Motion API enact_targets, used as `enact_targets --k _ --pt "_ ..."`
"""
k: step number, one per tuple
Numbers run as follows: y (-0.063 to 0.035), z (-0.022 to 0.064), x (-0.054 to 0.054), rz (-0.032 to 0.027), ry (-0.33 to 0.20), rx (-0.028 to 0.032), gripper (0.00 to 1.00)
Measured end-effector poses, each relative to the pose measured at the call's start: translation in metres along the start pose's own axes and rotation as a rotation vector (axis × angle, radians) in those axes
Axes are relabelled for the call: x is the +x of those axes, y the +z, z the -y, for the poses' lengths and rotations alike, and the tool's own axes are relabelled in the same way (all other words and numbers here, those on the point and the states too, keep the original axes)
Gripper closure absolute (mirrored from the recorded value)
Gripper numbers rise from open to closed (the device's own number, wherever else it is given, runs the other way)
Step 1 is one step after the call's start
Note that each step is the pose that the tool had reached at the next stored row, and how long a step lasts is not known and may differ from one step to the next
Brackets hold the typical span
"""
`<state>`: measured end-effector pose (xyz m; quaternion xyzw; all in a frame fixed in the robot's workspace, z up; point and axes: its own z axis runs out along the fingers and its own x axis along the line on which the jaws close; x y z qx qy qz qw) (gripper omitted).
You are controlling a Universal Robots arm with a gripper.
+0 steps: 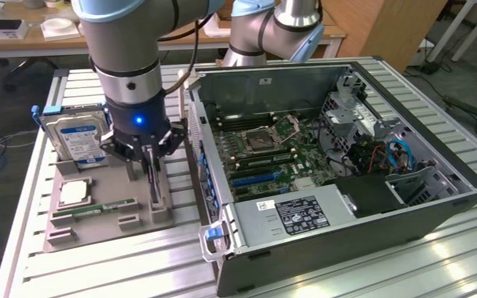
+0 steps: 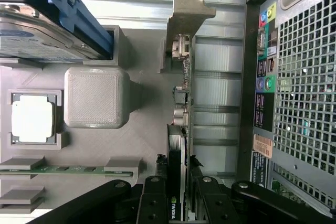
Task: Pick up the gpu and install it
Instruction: 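Pick up the gpu and move the gpu toward the slot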
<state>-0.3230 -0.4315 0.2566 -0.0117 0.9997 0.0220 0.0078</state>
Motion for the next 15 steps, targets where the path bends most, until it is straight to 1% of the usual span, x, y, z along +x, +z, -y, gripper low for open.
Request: enact_targets --k 15 --pt "-0.0209 -0.0009 0.000 0.0000 0.000 -0.0015 0.74"
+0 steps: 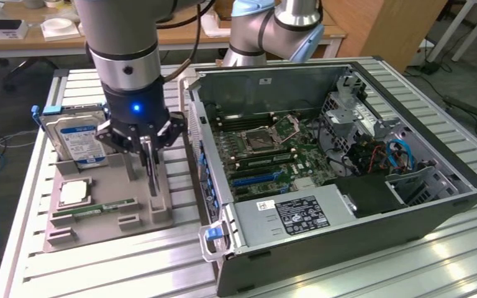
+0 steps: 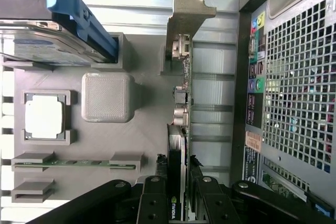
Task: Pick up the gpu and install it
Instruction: 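Pick up the gpu and move the gpu toward the slot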
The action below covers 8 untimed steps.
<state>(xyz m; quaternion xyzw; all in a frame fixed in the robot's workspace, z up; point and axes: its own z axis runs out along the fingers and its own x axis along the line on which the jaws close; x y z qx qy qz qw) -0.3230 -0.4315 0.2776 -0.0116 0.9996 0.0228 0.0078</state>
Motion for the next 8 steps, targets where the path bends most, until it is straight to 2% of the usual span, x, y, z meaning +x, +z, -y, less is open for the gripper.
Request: enact_targets --k 8 --pt "-0.0138 -0.0006 0.000 0.0001 0.000 -0.0013 0.74"
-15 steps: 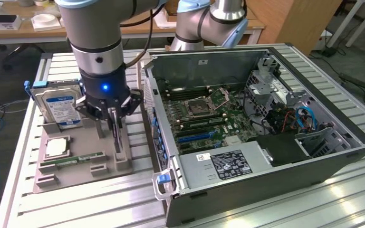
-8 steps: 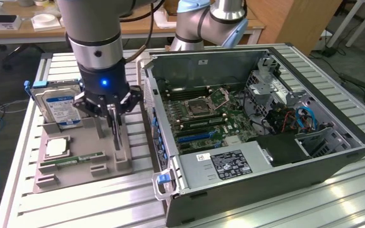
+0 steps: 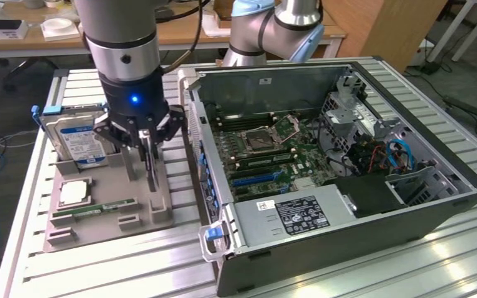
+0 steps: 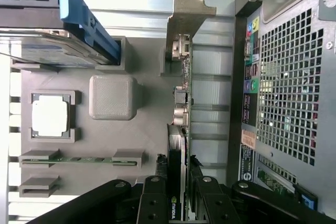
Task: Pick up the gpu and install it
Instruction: 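Pick up the gpu and move the gpu toward the slot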
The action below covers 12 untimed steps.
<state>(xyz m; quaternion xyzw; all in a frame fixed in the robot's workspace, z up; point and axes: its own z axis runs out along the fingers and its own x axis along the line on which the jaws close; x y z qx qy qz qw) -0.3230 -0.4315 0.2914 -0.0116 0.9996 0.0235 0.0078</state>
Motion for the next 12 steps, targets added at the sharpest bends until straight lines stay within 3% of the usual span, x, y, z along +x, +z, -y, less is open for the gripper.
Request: enact_targets --k 12 --pt "-0.0241 -0.0011 0.000 0.0001 0.000 -0.0036 0.74"
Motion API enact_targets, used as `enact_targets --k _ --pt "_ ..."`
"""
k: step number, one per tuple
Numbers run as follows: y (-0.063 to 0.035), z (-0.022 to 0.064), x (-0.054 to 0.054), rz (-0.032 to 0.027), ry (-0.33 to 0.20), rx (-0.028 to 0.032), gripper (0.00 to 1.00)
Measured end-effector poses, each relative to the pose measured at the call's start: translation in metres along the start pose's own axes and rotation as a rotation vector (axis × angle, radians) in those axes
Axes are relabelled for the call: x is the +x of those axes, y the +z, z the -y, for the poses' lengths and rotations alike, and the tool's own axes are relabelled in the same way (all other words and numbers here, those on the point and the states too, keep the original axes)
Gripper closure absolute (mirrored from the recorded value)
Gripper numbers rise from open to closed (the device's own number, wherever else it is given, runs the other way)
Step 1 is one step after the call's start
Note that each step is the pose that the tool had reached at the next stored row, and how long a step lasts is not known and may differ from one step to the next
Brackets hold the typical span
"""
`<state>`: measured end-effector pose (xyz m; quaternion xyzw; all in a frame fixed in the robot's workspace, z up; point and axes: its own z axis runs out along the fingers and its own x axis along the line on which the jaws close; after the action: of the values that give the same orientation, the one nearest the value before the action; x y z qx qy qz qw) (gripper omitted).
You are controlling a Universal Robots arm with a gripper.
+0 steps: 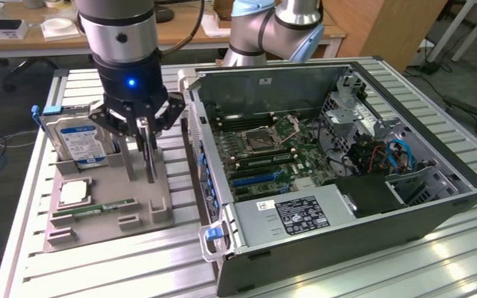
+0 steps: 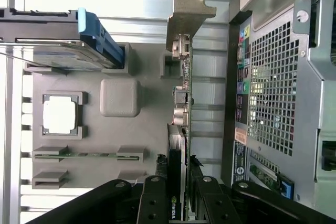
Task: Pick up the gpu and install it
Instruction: 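Pick up the gpu and move the gpu toward the slot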
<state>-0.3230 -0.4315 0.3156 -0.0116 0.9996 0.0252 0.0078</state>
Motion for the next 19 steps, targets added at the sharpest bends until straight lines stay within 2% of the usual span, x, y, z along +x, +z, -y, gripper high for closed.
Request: enact_targets --k 19 --pt "-0.0300 -0.0015 0.000 0.0000 0.000 -0.0006 0.74"
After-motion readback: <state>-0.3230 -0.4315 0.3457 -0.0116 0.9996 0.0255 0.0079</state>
